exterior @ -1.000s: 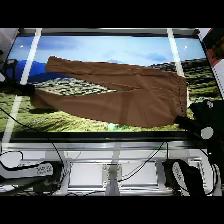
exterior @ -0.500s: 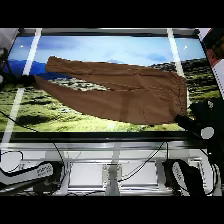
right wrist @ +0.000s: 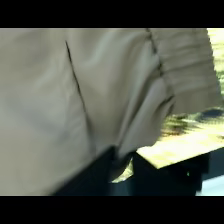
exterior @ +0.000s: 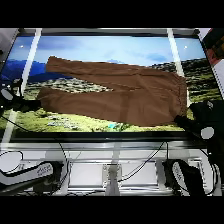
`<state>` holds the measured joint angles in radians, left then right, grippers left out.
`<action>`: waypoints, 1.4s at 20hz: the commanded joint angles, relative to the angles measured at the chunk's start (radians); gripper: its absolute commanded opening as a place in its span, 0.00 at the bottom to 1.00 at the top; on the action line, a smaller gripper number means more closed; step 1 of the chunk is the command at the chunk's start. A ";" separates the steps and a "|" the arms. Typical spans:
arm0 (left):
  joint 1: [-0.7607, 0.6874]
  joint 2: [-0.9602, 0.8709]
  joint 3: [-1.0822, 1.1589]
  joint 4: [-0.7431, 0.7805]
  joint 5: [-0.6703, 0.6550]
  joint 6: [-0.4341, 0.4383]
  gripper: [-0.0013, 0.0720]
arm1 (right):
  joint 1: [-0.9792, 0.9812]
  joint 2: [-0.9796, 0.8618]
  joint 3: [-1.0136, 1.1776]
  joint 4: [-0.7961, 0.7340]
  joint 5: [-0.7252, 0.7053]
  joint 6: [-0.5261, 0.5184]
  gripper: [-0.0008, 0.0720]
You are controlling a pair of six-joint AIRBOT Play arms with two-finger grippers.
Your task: Fold the clothes and pants, and hang the long-sleeved shirts on hangers.
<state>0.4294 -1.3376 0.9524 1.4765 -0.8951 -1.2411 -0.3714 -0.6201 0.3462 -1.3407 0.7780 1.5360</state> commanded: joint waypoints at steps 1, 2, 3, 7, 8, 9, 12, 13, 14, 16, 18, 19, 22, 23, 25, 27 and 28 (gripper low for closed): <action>0.033 0.031 0.003 0.018 -0.004 -0.018 0.94 | 0.001 0.001 0.001 -0.021 0.116 0.000 0.71; 0.047 0.048 0.014 0.023 -0.003 -0.039 0.94 | 0.001 0.001 0.001 -0.034 0.160 0.000 0.71; 0.060 0.066 0.026 0.027 0.002 -0.064 0.94 | 0.001 0.001 0.001 -0.046 0.192 0.000 0.71; 0.098 0.134 0.061 0.026 0.134 -0.215 0.94 | 0.001 0.001 0.001 -0.050 0.243 0.000 0.70; 0.097 0.137 0.061 0.006 0.169 -0.242 0.94 | 0.001 0.001 0.001 -0.050 0.243 0.000 0.70; 0.093 0.131 0.061 -0.043 0.182 -0.245 0.94 | 0.001 0.001 0.001 -0.050 0.243 0.000 0.68; 0.069 0.069 0.062 -0.185 0.169 -0.215 0.94 | 0.001 0.001 0.001 -0.050 0.230 0.000 0.68; 0.050 0.037 0.067 -0.212 0.152 -0.206 0.94 | 0.001 0.001 0.001 -0.050 0.219 0.000 0.68; 0.030 0.003 0.079 -0.232 0.128 -0.195 0.94 | 0.001 0.001 0.001 -0.051 0.206 0.000 0.68; -0.014 -0.074 0.123 -0.251 0.090 -0.127 0.93 | 0.001 0.001 0.001 -0.051 0.178 0.000 0.68; -0.051 -0.156 0.198 -0.247 0.091 -0.127 0.89 | 0.001 0.001 0.001 -0.051 0.155 0.000 0.68; -0.063 -0.203 0.249 -0.239 0.089 -0.127 0.89 | 0.001 0.001 0.001 -0.051 0.145 0.000 0.68; -0.074 -0.351 0.452 -0.213 -0.007 -0.126 0.89 | 0.001 0.001 0.001 -0.052 0.137 -0.001 0.68; -0.074 -0.407 0.525 -0.207 -0.065 -0.122 0.89 | 0.001 0.001 0.001 -0.052 0.137 0.000 0.68; -0.078 -0.493 0.619 -0.202 -0.140 -0.070 0.89 | 0.001 0.001 0.001 -0.051 0.136 0.000 0.68; -0.078 -0.539 0.646 -0.202 -0.143 -0.071 0.88 | 0.001 0.001 0.001 -0.050 0.138 0.000 0.68; -0.076 -0.552 0.649 -0.202 -0.142 -0.070 0.88 | 0.001 0.001 0.001 -0.050 0.138 0.000 0.68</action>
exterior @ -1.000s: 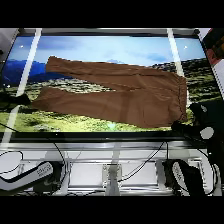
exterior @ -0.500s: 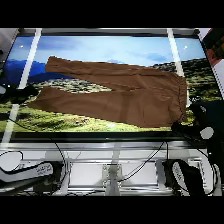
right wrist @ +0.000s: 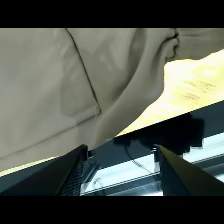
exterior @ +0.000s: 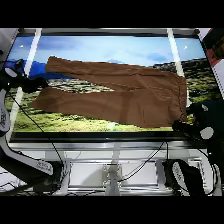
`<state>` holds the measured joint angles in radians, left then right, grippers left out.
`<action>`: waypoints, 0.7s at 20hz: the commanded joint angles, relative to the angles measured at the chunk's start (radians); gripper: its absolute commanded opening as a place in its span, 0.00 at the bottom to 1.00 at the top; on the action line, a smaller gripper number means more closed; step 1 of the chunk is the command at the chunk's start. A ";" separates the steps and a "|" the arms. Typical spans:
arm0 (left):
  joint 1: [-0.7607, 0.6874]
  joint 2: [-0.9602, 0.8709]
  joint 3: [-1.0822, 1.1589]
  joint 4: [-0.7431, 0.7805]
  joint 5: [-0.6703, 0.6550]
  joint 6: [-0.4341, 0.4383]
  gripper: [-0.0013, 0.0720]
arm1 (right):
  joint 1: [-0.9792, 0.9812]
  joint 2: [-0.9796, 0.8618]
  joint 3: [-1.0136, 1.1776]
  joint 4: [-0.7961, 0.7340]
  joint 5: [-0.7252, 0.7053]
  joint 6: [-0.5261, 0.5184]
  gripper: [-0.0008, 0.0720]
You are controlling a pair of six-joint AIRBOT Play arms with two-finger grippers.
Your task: Fold the clothes and pants, and hang the long-sleeved shirts on hangers.
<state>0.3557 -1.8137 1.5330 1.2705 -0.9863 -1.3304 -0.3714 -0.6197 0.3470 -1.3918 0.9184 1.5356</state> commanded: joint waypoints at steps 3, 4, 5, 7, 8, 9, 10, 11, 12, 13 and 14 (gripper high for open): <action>0.001 -0.091 0.068 0.004 -0.090 0.081 0.83 | 0.001 0.000 0.000 0.000 -0.003 0.000 0.68; 0.000 -0.091 0.068 0.003 -0.101 0.105 0.68 | 0.001 0.000 0.000 0.000 -0.005 0.000 0.68; -0.001 -0.091 0.068 0.003 -0.102 0.113 0.53 | 0.001 0.000 0.000 0.000 -0.008 0.000 0.68; -0.012 -0.091 0.068 0.000 -0.102 0.137 0.36 | 0.001 0.000 0.000 0.001 -0.024 0.000 0.68; -0.019 -0.090 0.069 0.000 -0.102 0.151 0.11 | 0.001 0.000 0.000 0.003 -0.030 0.000 0.68; -0.025 -0.089 0.073 0.000 -0.103 0.159 0.05 | 0.001 0.000 0.000 0.006 -0.032 0.000 0.68; -0.030 -0.084 0.085 0.000 -0.102 0.169 0.05 | 0.001 0.000 0.000 0.006 -0.033 0.000 0.68; -0.035 -0.075 0.107 0.000 -0.095 0.187 0.05 | 0.001 0.000 0.000 0.006 -0.035 0.000 0.68; -0.040 -0.064 0.140 0.000 -0.085 0.194 0.05 | 0.001 0.000 0.000 0.006 -0.042 0.000 0.68; -0.045 -0.049 0.186 0.000 -0.073 0.194 0.05 | 0.001 0.000 0.000 0.006 -0.050 0.000 0.68; -0.051 -0.030 0.234 0.000 -0.063 0.194 0.05 | 0.001 0.000 0.000 0.006 -0.051 0.000 0.68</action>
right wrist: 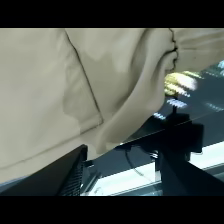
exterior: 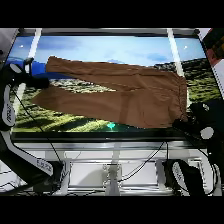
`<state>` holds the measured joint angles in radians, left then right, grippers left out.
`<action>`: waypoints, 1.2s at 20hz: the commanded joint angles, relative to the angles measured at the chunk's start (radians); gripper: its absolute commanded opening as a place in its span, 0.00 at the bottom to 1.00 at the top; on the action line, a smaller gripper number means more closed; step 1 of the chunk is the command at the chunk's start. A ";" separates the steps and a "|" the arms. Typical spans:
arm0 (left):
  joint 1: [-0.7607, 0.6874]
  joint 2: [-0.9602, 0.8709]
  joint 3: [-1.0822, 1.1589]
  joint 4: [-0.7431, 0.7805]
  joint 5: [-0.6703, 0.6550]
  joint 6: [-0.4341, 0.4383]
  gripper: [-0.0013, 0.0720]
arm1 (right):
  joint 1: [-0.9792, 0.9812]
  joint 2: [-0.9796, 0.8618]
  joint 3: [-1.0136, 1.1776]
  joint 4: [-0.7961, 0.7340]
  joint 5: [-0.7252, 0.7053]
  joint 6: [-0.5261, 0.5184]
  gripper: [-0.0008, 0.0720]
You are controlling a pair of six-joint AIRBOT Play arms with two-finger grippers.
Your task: Fold the clothes and pants, and hang the long-sleeved shirts on hangers.
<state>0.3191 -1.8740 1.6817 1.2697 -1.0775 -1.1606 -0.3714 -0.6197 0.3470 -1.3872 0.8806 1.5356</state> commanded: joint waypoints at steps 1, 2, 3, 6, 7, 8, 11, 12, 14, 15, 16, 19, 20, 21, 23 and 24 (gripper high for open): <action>-0.016 0.052 0.124 0.000 0.043 0.024 0.05 | 0.001 0.000 0.000 0.002 -0.013 0.000 0.68; -0.019 0.081 0.156 0.001 0.061 0.024 0.05 | 0.001 0.000 0.000 0.002 -0.013 0.000 0.68; -0.019 0.113 0.174 0.001 0.081 0.024 0.05 | 0.001 0.000 0.000 0.002 -0.013 0.000 0.68; -0.018 0.218 0.175 0.001 0.132 0.024 0.05 | 0.001 0.000 0.000 0.002 -0.013 0.000 0.68; -0.018 0.241 0.175 0.001 0.128 0.024 0.05 | 0.001 0.000 0.000 0.002 -0.014 0.000 0.68; -0.018 0.261 0.175 0.001 0.128 0.024 0.05 | 0.001 0.000 0.000 0.002 -0.014 0.000 0.68; -0.018 0.284 0.175 0.001 0.124 0.023 0.05 | 0.001 0.000 0.000 0.002 -0.013 0.000 0.68; -0.018 0.284 0.174 0.001 0.110 0.018 0.05 | 0.001 0.000 0.000 0.002 -0.013 0.000 0.68; -0.018 0.284 0.173 0.007 0.038 -0.022 0.05 | 0.001 0.000 0.000 0.002 -0.012 0.000 0.68; -0.018 0.284 0.173 0.032 -0.009 -0.022 0.05 | 0.001 0.000 0.000 0.002 -0.011 0.000 0.68; -0.018 0.281 0.172 0.080 -0.056 -0.022 0.05 | 0.001 0.000 0.000 0.001 -0.011 0.000 0.68; -0.018 0.266 0.150 0.233 -0.100 -0.106 0.06 | 0.001 0.000 0.000 0.001 -0.011 0.000 0.68; -0.017 0.254 0.140 0.253 -0.097 -0.111 0.06 | 0.001 0.000 0.000 0.001 -0.012 0.000 0.68; -0.017 0.236 0.134 0.252 -0.097 -0.111 0.06 | 0.001 0.000 0.000 0.001 -0.014 0.000 0.68; -0.018 0.184 0.134 0.250 -0.086 -0.111 0.06 | 0.001 0.000 0.000 0.001 -0.018 0.000 0.68; -0.018 0.152 0.134 0.248 -0.038 -0.111 0.06 | 0.001 0.000 0.000 0.001 -0.018 0.000 0.68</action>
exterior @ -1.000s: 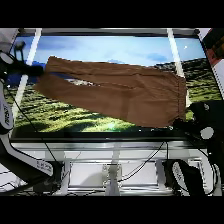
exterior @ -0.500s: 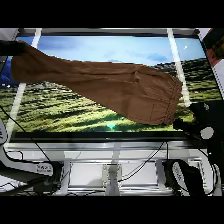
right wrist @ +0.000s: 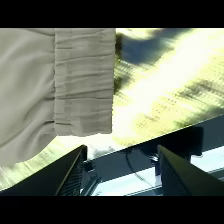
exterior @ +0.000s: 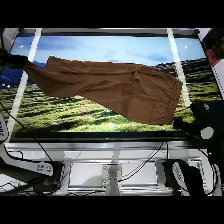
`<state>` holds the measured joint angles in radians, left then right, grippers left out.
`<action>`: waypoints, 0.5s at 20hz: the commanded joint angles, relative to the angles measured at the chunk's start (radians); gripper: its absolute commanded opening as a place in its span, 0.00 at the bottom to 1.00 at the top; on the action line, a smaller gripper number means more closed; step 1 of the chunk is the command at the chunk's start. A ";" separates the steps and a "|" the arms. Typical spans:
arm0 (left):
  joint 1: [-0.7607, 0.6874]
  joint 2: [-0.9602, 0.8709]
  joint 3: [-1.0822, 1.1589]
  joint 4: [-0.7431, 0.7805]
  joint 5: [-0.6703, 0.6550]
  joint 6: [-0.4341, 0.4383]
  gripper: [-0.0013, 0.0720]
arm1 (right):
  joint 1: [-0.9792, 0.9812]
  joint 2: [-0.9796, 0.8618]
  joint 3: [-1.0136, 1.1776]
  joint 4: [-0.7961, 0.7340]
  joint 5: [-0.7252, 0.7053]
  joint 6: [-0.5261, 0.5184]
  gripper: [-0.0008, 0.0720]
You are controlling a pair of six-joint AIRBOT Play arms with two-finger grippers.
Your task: Fold the clothes and pants, and hang the long-sleeved shirts on hangers.
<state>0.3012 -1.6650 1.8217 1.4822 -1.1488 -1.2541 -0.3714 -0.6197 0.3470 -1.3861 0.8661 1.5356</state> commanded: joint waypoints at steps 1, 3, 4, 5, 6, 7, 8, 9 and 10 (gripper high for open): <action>0.001 -0.086 -0.006 0.035 0.109 -0.018 0.06 | 0.001 0.000 0.000 0.000 -0.004 0.000 0.68; -0.002 -0.126 -0.006 -0.007 0.262 -0.018 0.06 | 0.001 0.000 0.000 0.000 -0.004 0.000 0.68; -0.006 -0.143 -0.006 -0.029 0.326 -0.018 0.06 | 0.001 0.000 0.000 0.000 -0.004 0.000 0.68; -0.009 -0.160 -0.006 -0.031 0.363 -0.018 0.07 | 0.001 0.000 0.000 0.000 -0.008 0.000 0.68; -0.009 -0.174 -0.006 -0.031 0.373 -0.018 0.13 | 0.001 0.000 0.000 0.000 -0.014 0.000 0.67; -0.008 -0.184 -0.006 -0.014 0.367 -0.018 0.54 | 0.001 0.000 0.000 0.001 -0.023 0.001 0.68; -0.006 -0.188 -0.006 0.016 0.340 -0.026 1.00 | 0.001 0.000 0.000 0.002 -0.027 0.001 0.68; 0.000 -0.185 -0.005 0.078 0.276 -0.082 0.90 | 0.001 0.000 0.000 0.002 -0.029 0.001 0.68; 0.007 -0.176 -0.005 0.158 0.189 -0.170 0.73 | 0.001 0.000 0.000 0.002 -0.029 0.001 0.68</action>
<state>0.2985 -1.8317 1.8160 1.5112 -0.8700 -1.3083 -0.3714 -0.6197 0.3470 -1.3857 0.8455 1.5356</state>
